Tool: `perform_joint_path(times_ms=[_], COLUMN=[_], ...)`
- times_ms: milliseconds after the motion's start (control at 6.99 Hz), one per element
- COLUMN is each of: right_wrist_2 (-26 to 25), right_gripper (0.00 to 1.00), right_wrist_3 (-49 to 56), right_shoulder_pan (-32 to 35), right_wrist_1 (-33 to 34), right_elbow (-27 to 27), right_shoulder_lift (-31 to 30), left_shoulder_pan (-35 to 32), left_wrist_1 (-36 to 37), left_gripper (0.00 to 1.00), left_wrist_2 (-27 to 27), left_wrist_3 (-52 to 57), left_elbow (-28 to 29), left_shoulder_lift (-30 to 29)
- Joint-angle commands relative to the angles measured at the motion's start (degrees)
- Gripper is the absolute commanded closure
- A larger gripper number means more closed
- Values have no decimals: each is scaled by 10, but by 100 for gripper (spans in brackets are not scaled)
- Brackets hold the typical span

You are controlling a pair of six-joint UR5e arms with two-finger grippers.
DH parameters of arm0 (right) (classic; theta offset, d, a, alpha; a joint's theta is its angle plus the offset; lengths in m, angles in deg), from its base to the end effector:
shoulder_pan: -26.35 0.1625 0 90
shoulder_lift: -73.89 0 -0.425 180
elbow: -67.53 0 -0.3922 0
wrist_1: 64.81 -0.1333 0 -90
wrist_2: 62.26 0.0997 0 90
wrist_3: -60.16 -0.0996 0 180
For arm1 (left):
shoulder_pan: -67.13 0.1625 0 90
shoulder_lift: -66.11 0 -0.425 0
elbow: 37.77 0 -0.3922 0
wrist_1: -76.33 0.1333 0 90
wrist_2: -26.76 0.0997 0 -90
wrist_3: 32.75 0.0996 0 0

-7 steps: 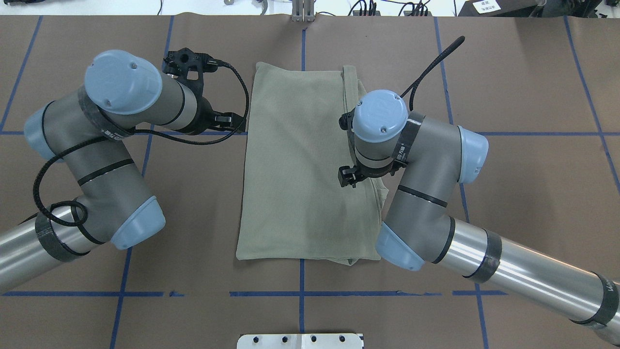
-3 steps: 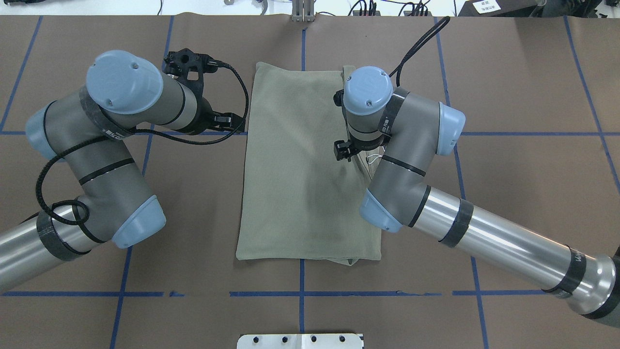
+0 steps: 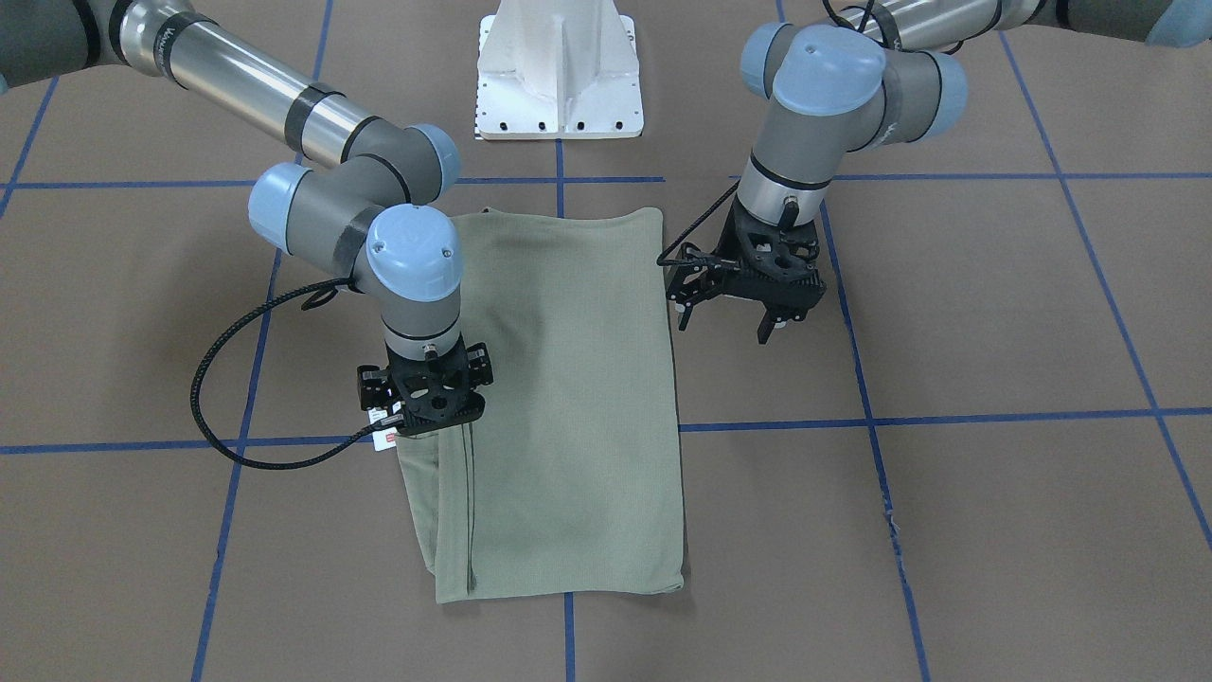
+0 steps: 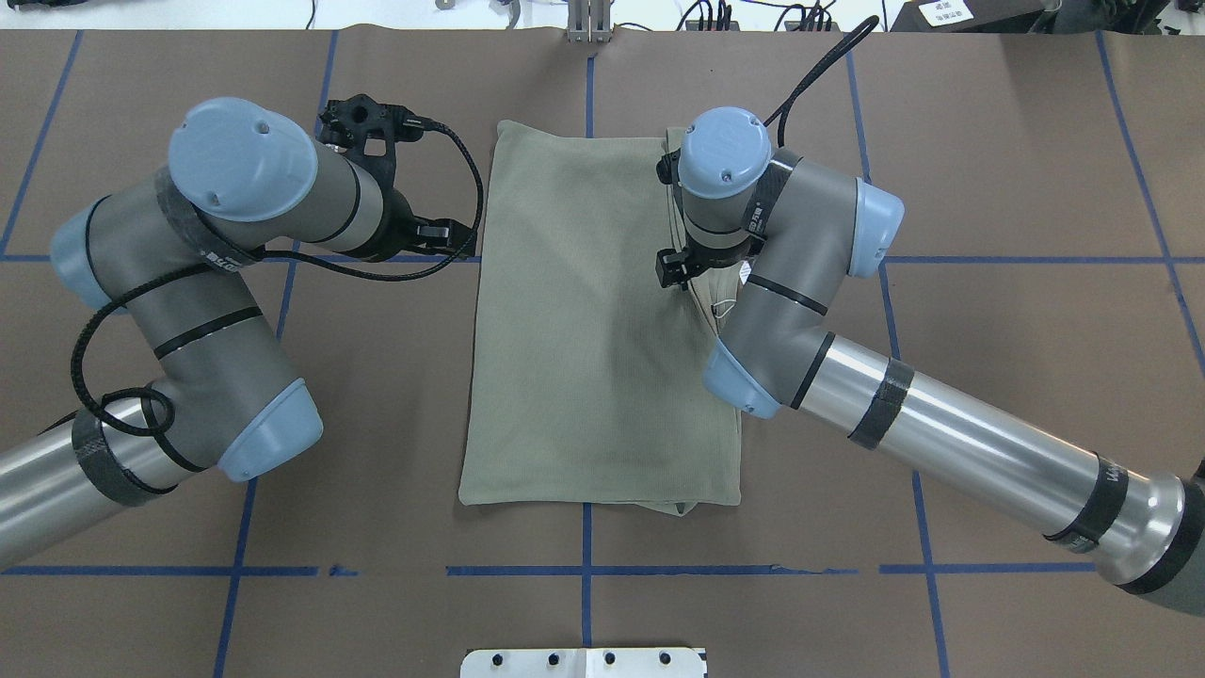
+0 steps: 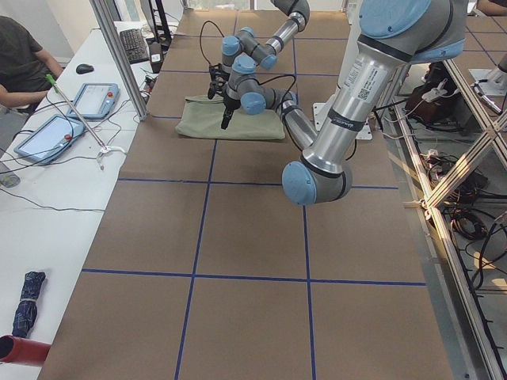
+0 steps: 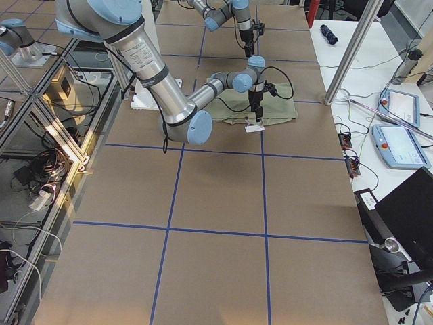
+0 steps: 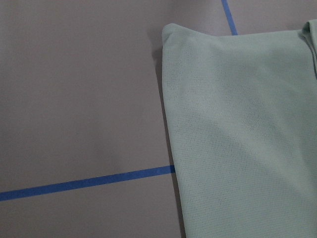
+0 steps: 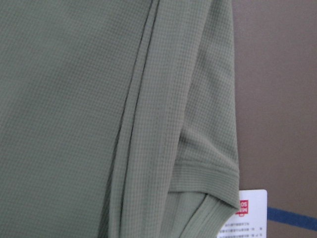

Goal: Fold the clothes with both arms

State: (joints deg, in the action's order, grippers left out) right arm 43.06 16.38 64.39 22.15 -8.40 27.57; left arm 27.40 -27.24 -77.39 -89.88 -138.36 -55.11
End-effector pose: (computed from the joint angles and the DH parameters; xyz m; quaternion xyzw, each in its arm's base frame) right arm -0.5407 -0.5589 0.3032 0.0920 -0.2924 -0.1052 0.9460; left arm 0.4293 -0.4984 0.2373 0.1851 0.4362 0.0046 0.8806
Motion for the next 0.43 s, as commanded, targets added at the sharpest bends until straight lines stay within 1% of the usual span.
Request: perform_joint_path(times_ms=[0, 286], right_wrist_2=[8, 18], right_gripper=[0, 0], right_wrist_3=[11, 41], right_shoulder_pan=[12, 34], right_wrist_1=[0, 0], right_elbow=[5, 4], right_shoulder_lift=[-4, -25], left_shoulder_pan=[0, 0], left_wrist_1=[0, 1], left_gripper=[0, 0], left_wrist_2=[0, 0], left_wrist_3=[-1, -2], left_elbow=[0, 0], left_shoulder_lift=[-1, -5])
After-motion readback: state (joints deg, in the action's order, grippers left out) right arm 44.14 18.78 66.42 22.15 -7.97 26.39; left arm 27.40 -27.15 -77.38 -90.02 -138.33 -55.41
